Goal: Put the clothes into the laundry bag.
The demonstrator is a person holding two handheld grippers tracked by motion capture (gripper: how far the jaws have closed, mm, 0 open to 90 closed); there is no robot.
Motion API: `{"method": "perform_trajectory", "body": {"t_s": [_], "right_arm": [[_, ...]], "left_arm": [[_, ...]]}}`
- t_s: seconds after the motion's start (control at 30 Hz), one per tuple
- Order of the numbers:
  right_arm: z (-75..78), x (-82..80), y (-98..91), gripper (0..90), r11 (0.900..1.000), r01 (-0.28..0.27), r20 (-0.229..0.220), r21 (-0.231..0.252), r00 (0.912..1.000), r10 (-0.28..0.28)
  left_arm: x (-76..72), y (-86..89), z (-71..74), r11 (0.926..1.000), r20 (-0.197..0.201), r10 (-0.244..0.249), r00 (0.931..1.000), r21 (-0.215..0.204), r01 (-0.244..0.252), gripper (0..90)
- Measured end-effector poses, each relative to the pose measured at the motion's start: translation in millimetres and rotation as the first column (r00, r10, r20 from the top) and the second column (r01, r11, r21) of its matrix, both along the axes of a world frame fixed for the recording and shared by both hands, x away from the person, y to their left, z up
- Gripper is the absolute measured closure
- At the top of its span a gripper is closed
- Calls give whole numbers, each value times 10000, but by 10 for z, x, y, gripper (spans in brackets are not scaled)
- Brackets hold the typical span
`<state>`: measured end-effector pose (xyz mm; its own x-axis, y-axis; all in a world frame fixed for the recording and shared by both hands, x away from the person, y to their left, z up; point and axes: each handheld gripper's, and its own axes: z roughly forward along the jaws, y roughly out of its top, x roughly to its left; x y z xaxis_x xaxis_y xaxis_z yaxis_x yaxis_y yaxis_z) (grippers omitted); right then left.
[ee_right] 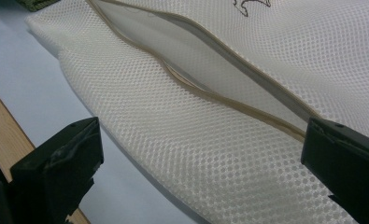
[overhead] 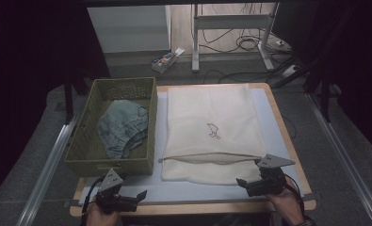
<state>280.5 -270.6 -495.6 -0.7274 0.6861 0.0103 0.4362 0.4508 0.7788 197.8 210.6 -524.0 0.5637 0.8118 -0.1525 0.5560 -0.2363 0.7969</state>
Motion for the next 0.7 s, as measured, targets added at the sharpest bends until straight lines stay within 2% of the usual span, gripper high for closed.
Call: {"method": "perform_trajectory", "body": {"t_s": [0.1, 0.13, 0.5, 0.7], "right_arm": [[-2, 4, -6, 0, 9999, -89, 10, 86, 10000, 89], [3, 0, 0, 0, 9999, -124, 50, 50, 9999, 124], [-17, -6, 50, 0, 9990, -415, 108, -141, 9991, 416], [-34, -7, 84, 0, 9983, -430, 103, -402, 9990, 435]], "left_arm": [[3, -3, -1, 10000, 9, -21, 10000, 14, 21, 0], [0, -16, -9, 9997, 55, 57, 10000, 238, -58, 0], [-15, -72, -11, 9958, 275, -88, 9996, 915, 63, 0], [-14, -68, -12, 9957, 258, -93, 9996, 922, 69, 0]]}}
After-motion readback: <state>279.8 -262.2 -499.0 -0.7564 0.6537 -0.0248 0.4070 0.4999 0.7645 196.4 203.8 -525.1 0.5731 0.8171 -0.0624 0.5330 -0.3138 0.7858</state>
